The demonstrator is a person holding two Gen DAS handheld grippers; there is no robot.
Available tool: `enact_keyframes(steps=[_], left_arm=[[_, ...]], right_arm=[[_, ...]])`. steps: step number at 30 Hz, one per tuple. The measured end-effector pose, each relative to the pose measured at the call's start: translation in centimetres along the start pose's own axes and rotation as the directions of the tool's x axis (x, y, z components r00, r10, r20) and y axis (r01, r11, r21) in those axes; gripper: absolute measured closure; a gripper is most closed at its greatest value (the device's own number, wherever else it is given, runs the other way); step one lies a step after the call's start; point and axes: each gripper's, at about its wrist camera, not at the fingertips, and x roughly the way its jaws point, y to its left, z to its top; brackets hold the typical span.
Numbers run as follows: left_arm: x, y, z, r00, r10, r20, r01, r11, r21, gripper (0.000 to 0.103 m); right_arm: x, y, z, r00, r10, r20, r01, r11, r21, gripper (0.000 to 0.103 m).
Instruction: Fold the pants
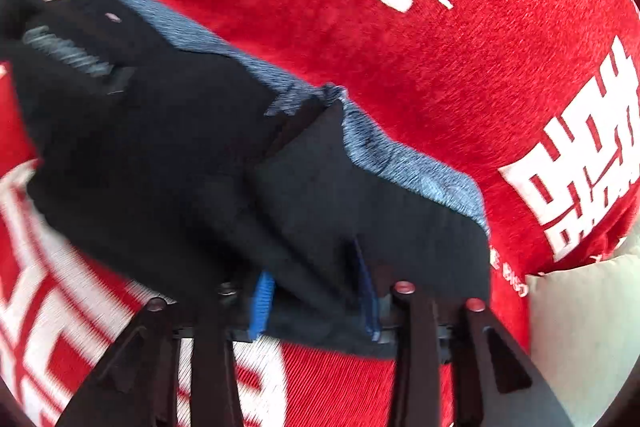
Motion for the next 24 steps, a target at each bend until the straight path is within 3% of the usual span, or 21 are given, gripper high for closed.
enact_keyframes(steps=[4,8,11,15,20,22,24], left_arm=[[-1.8,-1.8,0.8,0.998,-0.058,0.019,0.057,0.997,0.047,0.022],[-3.4,-4.3,1.6,0.990,-0.141,0.020,0.138,0.985,0.099,0.022],[-3.5,-6.5,2.1,0.974,-0.226,-0.021,0.227,0.968,0.110,0.022],[-2.7,-8.9,2.6,0.954,-0.288,-0.081,0.296,0.948,0.121,0.022],[-1.4,-10.4,2.8,0.937,-0.326,-0.125,0.339,0.934,0.109,0.022],[-1.2,-11.0,2.7,0.934,-0.327,-0.142,0.344,0.931,0.123,0.036],[-0.3,-11.9,2.5,0.927,-0.315,-0.204,0.347,0.927,0.143,0.061]], right_arm=[[-2.9,-4.0,-0.6,0.989,0.147,0.021,-0.148,0.981,0.126,0.055],[-3.1,-11.0,-1.4,0.986,0.165,0.018,-0.159,0.913,0.376,0.054],[-1.5,-14.8,-2.7,0.984,0.175,-0.028,-0.137,0.850,0.509,0.054],[-0.3,-16.7,-4.3,0.977,0.207,-0.053,-0.140,0.808,0.572,0.054],[-0.1,-16.9,-5.7,0.969,0.240,-0.051,-0.165,0.792,0.587,0.054],[-0.1,-16.9,-6.0,0.967,0.251,-0.049,-0.173,0.784,0.596,0.054],[0.0,-16.9,-6.4,0.965,0.256,-0.047,-0.177,0.777,0.604,0.055]])
